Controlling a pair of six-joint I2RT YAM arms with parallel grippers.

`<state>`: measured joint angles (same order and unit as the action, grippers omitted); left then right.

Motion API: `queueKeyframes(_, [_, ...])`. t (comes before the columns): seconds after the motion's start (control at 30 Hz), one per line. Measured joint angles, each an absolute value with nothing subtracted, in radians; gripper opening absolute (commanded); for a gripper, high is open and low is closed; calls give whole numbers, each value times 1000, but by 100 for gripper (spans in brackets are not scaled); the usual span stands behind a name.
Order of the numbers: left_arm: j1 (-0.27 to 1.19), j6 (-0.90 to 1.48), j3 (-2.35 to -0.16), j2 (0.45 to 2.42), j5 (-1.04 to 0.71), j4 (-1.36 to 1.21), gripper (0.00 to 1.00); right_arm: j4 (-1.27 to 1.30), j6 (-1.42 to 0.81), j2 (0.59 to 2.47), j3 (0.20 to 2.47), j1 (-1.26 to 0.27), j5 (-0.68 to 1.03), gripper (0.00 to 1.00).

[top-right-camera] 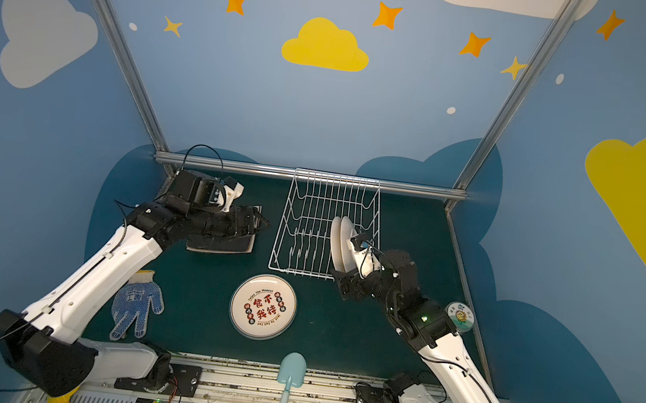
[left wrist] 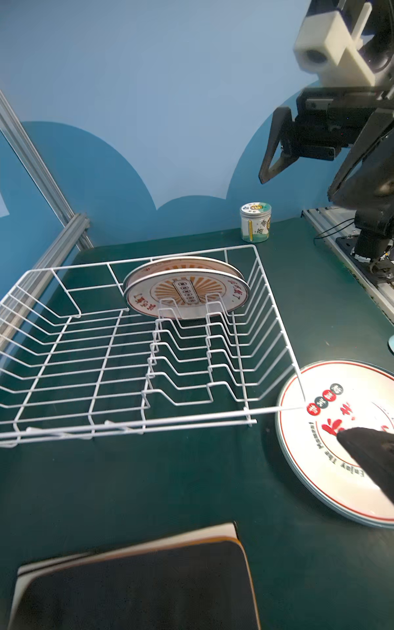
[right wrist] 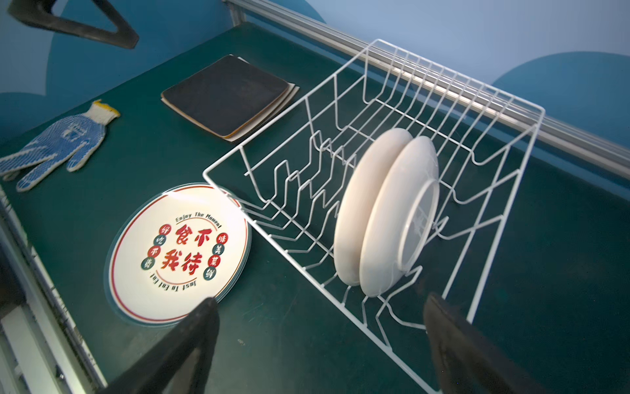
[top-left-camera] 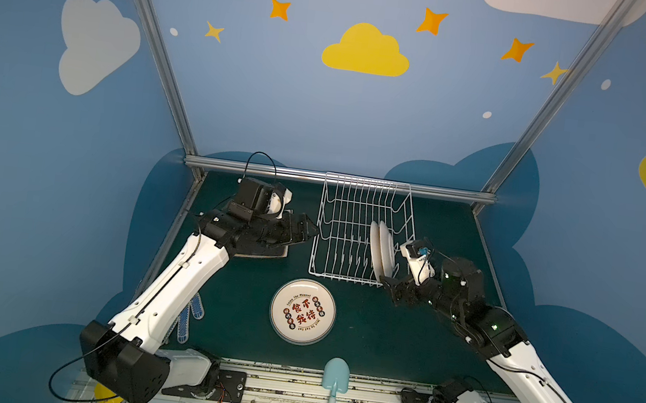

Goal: Unload the plates from the dish rack

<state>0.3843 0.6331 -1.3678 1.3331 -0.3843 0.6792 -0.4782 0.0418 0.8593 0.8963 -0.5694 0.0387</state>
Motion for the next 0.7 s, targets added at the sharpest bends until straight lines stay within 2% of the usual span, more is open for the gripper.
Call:
queueKeyframes(0.23, [466, 689, -1397, 1461, -368, 578, 92, -486, -86, 865, 900, -490, 15, 93])
queueKeyframes(0.47, [512, 711, -1561, 1665, -376, 529, 83, -470, -155, 853, 865, -446, 12, 93])
queueKeyframes(0.67, [540, 721, -1715, 1857, -418, 535, 58, -455, -168, 845, 854, -421, 8, 93])
queueKeyframes(0.7, [544, 722, -1739, 1888, -425, 539, 57, -448, -168, 840, 850, -419, 7, 93])
